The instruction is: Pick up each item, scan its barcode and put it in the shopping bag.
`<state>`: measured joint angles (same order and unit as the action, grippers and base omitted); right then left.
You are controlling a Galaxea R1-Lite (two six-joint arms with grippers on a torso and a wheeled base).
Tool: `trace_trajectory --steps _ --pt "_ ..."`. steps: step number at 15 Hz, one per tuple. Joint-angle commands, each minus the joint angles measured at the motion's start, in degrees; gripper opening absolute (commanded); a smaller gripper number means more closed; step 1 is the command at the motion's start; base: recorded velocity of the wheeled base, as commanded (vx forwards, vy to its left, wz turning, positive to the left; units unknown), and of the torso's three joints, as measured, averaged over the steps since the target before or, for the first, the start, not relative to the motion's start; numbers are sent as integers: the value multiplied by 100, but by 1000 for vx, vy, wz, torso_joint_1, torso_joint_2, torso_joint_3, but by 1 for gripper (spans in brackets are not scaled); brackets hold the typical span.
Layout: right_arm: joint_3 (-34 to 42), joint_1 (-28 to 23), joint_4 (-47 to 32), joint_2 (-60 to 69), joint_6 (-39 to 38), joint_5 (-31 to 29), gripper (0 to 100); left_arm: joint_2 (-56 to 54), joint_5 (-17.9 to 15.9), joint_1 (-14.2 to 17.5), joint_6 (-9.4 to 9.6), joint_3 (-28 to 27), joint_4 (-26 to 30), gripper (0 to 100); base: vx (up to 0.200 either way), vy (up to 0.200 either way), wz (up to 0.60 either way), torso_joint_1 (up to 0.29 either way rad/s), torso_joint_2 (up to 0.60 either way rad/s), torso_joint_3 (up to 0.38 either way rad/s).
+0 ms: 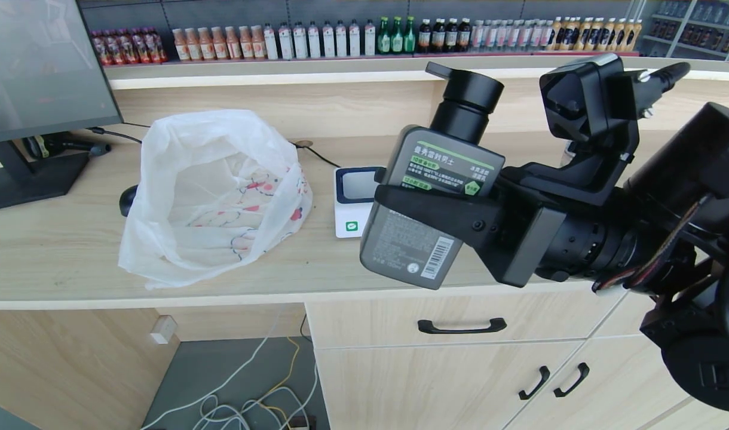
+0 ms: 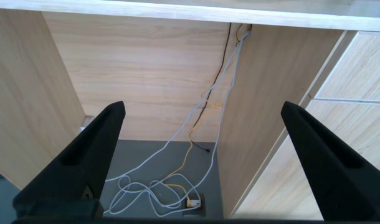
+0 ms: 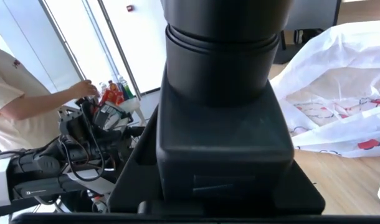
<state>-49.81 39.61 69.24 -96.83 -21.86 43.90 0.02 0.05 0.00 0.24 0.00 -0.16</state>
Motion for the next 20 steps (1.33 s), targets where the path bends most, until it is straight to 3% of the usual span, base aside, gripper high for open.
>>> trace_trajectory --steps 1,15,20 --pt "15 3 2 -3 6 5 0 -2 4 0 2 0 -2 100 0 0 0 0 0 0" --pt "121 -6 10 85 32 -4 0 -2 4 0 -7 0 -2 100 0 0 0 0 0 0" --pt "877 -50 89 411 235 -259 0 -2 4 0 2 0 -2 100 0 0 0 0 0 0"
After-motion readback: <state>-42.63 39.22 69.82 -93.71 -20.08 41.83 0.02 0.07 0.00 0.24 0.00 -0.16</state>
